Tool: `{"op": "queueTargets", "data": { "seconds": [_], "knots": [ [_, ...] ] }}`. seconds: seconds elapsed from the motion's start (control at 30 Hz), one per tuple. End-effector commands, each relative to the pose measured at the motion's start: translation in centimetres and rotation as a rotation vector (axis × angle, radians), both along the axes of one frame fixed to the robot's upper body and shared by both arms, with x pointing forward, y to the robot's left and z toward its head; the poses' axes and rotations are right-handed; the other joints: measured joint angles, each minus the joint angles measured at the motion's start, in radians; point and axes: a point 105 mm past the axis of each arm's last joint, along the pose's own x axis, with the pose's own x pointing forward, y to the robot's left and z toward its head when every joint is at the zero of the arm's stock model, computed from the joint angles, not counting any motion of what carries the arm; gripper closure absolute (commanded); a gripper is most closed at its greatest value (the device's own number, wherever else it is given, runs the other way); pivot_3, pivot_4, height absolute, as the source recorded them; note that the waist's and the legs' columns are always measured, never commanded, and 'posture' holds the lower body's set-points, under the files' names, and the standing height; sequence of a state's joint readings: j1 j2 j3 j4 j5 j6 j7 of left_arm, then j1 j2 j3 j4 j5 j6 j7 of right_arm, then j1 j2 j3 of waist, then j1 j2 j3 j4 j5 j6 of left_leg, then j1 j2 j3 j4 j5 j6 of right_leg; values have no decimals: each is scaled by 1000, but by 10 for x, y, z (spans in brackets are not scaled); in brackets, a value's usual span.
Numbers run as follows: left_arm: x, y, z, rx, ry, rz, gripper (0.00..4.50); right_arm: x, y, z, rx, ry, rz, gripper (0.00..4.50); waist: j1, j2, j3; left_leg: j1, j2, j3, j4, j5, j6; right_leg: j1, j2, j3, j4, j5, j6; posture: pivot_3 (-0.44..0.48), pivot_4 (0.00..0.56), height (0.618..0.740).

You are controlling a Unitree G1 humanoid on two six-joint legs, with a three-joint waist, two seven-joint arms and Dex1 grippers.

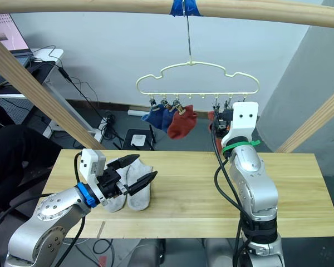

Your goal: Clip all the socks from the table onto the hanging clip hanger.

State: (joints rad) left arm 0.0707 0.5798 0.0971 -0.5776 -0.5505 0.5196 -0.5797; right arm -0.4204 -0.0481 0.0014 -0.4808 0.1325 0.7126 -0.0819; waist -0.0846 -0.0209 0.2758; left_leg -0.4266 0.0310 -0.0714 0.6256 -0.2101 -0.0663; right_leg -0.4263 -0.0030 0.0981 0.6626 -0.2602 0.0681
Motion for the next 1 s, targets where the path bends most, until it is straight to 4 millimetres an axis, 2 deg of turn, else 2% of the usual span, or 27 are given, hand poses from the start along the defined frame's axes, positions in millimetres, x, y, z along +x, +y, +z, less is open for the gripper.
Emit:
{"op": "queueTargets", "data": {
  "seconds": [0.03,0.13,0.23,1.0],
  "knots": [
    [-5,-4,10,-7,-38,-25,0,-9,-3,16,-1,-67,-23,1685,0,0,0,0,0,0,0,0,0,0,0,0,0,0,0,-65,291,740],
    [-8,-5,9,-7,-33,-29,0,-14,-6,11,-7,-49,-38,1685,0,0,0,0,0,0,0,0,0,0,0,0,0,0,0,-66,291,740],
    [-9,-8,9,-10,-35,-38,0,-13,-5,9,-5,-34,-45,2257,0,0,0,0,0,0,0,0,0,0,0,0,0,0,0,-66,292,740],
    [-11,-8,8,-6,-39,-41,0,1,-5,10,39,-29,-106,2257,-1,0,2,0,0,0,-1,0,0,0,0,0,-1,0,0,-57,294,740]
  ]
}}
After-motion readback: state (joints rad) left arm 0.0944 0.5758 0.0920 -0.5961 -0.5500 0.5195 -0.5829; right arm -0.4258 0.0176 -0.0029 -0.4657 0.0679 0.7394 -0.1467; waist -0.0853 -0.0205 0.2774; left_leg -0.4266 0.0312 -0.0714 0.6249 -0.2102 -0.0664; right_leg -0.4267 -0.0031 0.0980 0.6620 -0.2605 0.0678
